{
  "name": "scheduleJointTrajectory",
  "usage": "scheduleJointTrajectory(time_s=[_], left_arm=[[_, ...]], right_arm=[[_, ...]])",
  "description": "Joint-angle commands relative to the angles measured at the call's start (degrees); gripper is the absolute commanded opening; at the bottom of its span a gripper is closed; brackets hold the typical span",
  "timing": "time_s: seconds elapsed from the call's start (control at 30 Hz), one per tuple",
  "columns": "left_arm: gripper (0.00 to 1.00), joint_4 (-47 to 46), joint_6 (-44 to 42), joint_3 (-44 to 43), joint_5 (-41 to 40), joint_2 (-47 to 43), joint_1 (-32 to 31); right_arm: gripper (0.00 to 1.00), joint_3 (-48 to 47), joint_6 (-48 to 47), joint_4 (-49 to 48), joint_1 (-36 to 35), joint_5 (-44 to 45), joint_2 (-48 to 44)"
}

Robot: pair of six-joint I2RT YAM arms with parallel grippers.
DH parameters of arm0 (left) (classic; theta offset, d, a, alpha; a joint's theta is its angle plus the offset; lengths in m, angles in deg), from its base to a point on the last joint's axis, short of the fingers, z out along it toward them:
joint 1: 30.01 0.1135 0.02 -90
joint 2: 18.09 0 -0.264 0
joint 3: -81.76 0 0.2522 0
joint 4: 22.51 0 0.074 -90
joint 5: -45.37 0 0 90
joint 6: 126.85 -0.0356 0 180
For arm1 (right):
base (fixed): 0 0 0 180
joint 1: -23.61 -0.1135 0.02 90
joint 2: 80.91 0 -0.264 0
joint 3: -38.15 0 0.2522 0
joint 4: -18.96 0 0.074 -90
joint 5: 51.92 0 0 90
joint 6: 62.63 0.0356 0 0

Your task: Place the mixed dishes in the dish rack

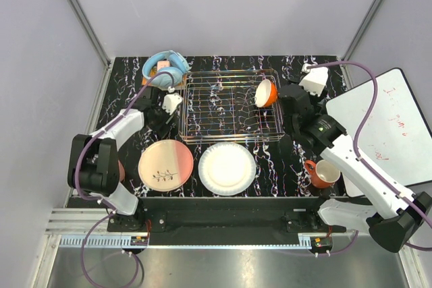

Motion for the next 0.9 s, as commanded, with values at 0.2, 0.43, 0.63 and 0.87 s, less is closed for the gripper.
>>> scheduleJointTrajectory(time_s=[0.2, 0.43, 0.63, 0.87], left_arm=[[0.57, -2.84, -0.18, -3.11, -1.83, 3.56, -0.41], [0.31, -2.75, -0.09, -2.76, -1.83, 4.88, -0.41], [0.0, -1.08, 0.96, -3.11, -2.35, 1.12, -0.41], [0.0, 13.65, 1.75, -14.49, 4.13, -12.5, -0.41]], right_arm=[[0.64, 0.02, 2.37, 1.94, -0.06, 0.12, 0.25], [0.63, 1.34, 3.16, 2.02, -0.06, 0.3, -0.81], [0.63, 2.13, 2.98, 2.11, -0.06, 0.47, -0.99], [0.62, 3.97, 3.51, 1.94, -0.06, 1.61, -0.55]])
